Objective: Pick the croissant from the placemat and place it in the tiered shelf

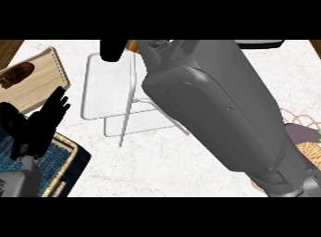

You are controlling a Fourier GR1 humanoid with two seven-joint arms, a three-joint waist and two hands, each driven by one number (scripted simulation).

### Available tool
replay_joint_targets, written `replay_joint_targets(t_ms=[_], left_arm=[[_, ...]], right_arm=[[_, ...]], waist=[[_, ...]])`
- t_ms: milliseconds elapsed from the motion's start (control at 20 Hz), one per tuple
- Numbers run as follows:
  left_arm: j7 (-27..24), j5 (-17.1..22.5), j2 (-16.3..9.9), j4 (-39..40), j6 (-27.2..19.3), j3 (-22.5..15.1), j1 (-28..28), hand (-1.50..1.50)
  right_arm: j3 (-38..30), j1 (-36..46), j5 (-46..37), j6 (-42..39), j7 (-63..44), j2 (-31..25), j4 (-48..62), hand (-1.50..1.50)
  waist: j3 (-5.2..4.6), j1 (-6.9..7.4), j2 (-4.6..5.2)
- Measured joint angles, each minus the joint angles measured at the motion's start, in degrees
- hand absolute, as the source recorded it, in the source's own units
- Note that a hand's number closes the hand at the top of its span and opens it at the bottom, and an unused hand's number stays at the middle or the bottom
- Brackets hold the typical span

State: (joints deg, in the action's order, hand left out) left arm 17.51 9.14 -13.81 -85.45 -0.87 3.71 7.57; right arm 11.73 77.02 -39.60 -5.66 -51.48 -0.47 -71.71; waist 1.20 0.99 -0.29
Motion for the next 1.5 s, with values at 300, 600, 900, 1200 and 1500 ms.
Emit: replay_joint_targets(t_ms=[300, 600, 900, 1200, 1500], left_arm=[[-0.05, -0.80, 0.25, -0.47, -0.46, 0.12, -0.40, 0.00], [-0.35, -1.23, 0.55, -0.65, -0.54, 0.33, -0.62, 0.00], [0.57, -0.53, 0.53, -0.59, 0.28, 0.66, -0.33, 0.00], [1.26, -1.39, 0.74, -0.58, -0.32, 0.50, -0.08, 0.00], [0.11, -1.23, 0.83, -0.80, 0.00, 1.15, -0.96, 0.00]], right_arm=[[-0.56, 0.33, 0.04, 0.43, 2.80, -0.25, 2.47, 1.50], [-3.18, 0.49, 0.62, 4.46, 1.47, -0.03, 2.91, -1.50], [-6.87, 0.69, 3.73, 12.06, -0.16, 0.34, 1.30, -1.50], [-11.39, 0.98, 8.49, 19.37, -0.15, 0.42, -0.09, -1.50], [-15.33, 1.24, 7.57, 25.11, -0.25, -0.99, -2.11, -1.50]], waist=[[-0.07, -0.19, -0.08], [-0.05, -0.27, -0.09], [-0.12, -0.12, -0.08], [-0.07, -0.04, -0.04], [-0.03, -0.65, -0.25]])
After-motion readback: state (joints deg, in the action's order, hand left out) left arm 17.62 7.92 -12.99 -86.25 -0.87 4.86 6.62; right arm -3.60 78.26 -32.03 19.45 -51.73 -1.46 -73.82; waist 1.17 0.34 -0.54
